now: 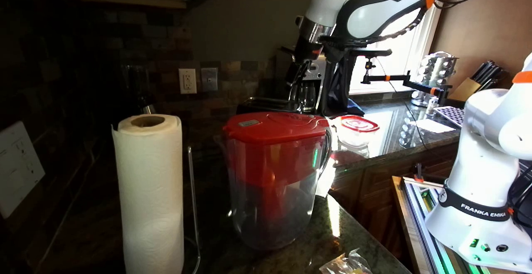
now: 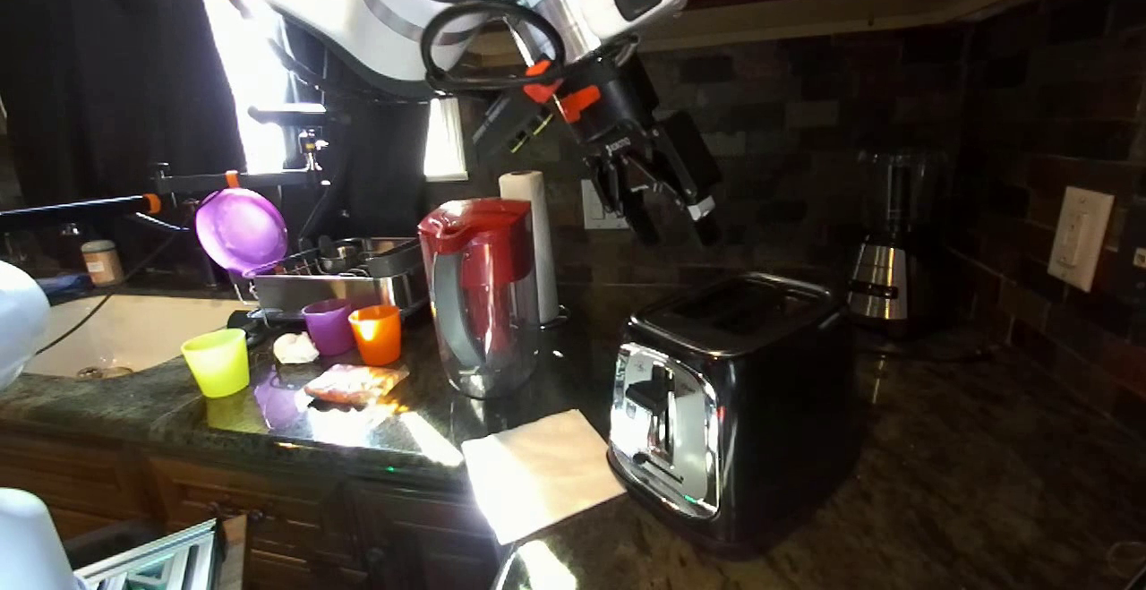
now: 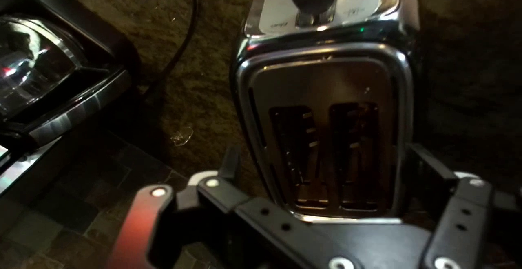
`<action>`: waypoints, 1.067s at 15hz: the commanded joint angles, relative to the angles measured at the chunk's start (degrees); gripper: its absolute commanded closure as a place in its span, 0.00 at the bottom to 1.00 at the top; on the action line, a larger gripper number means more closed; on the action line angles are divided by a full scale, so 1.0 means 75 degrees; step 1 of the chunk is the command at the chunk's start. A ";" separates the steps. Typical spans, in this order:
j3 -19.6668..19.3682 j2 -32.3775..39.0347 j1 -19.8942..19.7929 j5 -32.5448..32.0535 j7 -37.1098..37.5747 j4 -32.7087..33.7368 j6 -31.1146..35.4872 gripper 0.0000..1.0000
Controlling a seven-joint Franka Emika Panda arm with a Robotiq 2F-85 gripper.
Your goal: Place the toaster upright.
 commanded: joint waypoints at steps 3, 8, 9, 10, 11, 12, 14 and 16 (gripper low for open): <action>-0.0094 -0.1568 0.0130 0.0698 -0.0907 -0.0975 -0.1164 0.00; -0.0092 -0.2332 0.0065 0.0624 -0.1138 -0.1484 -0.1874 0.00; -0.0139 -0.2435 0.0090 0.0678 -0.1178 -0.1591 -0.1905 0.00; -0.0149 -0.2509 0.0078 0.0681 -0.1161 -0.1677 -0.1899 0.00; -0.0206 -0.2582 0.0123 0.0745 -0.1236 -0.1776 -0.1906 0.00; -0.0216 -0.2629 0.0114 0.0760 -0.1225 -0.1854 -0.1893 0.00; -0.0228 -0.2706 0.0100 0.0796 -0.1234 -0.2011 -0.1871 0.00; -0.0091 -0.2392 -0.0016 0.0627 -0.1092 -0.1768 -0.1770 0.00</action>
